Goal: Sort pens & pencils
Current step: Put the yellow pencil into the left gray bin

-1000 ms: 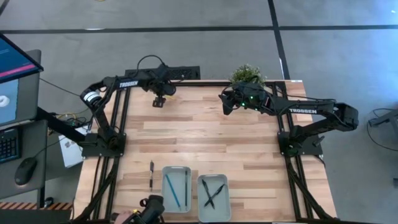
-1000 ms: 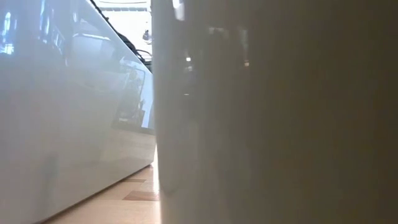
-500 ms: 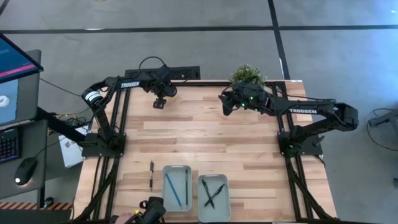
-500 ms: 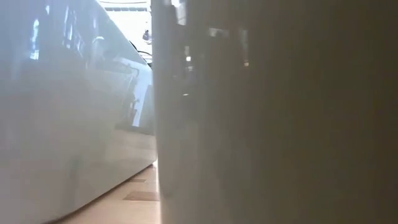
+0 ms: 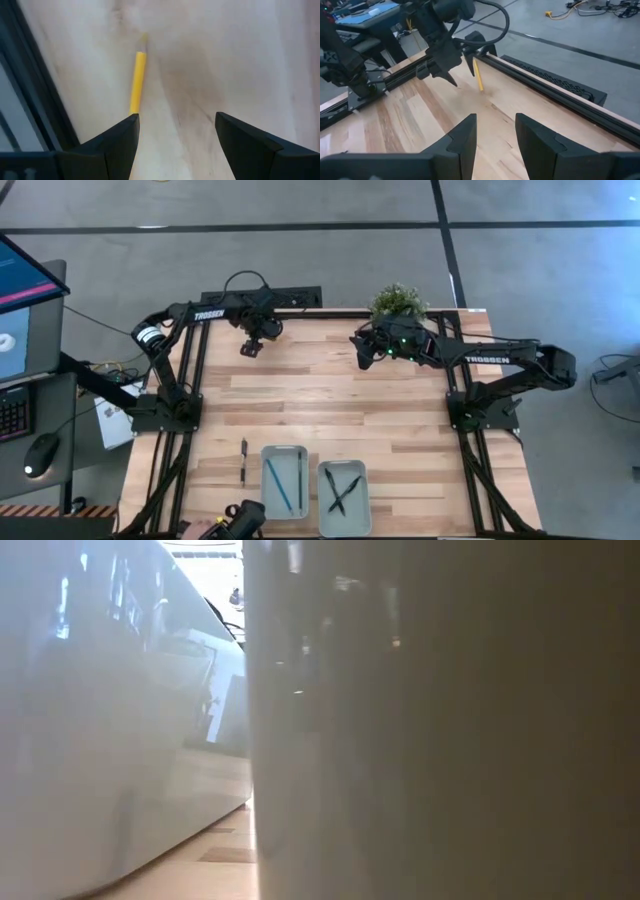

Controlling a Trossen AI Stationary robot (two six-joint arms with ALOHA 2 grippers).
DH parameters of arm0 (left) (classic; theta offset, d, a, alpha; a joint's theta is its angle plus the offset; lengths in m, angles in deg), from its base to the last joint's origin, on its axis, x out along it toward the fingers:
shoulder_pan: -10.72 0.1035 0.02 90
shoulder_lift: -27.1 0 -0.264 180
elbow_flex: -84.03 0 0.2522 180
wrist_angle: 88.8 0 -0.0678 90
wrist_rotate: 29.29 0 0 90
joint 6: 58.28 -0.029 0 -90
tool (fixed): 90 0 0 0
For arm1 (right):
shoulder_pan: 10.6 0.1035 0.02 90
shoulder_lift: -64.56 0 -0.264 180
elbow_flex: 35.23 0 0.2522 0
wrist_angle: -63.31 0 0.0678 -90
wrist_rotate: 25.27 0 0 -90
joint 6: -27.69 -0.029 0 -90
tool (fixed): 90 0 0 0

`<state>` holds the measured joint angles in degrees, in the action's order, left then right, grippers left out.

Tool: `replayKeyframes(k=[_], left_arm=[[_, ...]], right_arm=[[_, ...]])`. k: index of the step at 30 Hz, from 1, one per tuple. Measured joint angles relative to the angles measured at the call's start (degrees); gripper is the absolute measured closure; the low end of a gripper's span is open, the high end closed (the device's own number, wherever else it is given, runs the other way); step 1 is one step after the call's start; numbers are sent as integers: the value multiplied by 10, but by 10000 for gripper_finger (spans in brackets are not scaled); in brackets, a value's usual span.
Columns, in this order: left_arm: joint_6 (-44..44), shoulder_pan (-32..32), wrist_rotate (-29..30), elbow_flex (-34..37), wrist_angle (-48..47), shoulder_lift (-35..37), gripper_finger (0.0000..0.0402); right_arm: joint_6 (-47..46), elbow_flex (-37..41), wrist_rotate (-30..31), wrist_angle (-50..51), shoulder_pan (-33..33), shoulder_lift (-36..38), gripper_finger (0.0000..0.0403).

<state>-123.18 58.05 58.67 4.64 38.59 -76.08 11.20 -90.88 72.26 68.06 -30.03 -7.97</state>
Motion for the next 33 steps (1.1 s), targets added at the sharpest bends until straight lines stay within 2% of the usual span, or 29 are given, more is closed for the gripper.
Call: replayKeyframes(k=[7, 12, 21, 27, 33], left_arm=[[-26, 3, -6, -13, -17, 0, 149], [-80, 11, -3, -13, -46, 0, 149], [-121, 15, -12, -13, -44, 0, 149], [-120, 15, -19, -13, -27, 0, 149], [-82, 15, -18, -12, -7, -13, 149]], right_arm=[[0, 0, 0, 0, 3, 0, 246], [1, 0, 0, 6, 3, 0, 246], [5, 0, 0, 14, 3, 0, 246], [5, 0, 0, 13, 3, 0, 246], [6, 0, 0, 13, 3, 0, 246]])
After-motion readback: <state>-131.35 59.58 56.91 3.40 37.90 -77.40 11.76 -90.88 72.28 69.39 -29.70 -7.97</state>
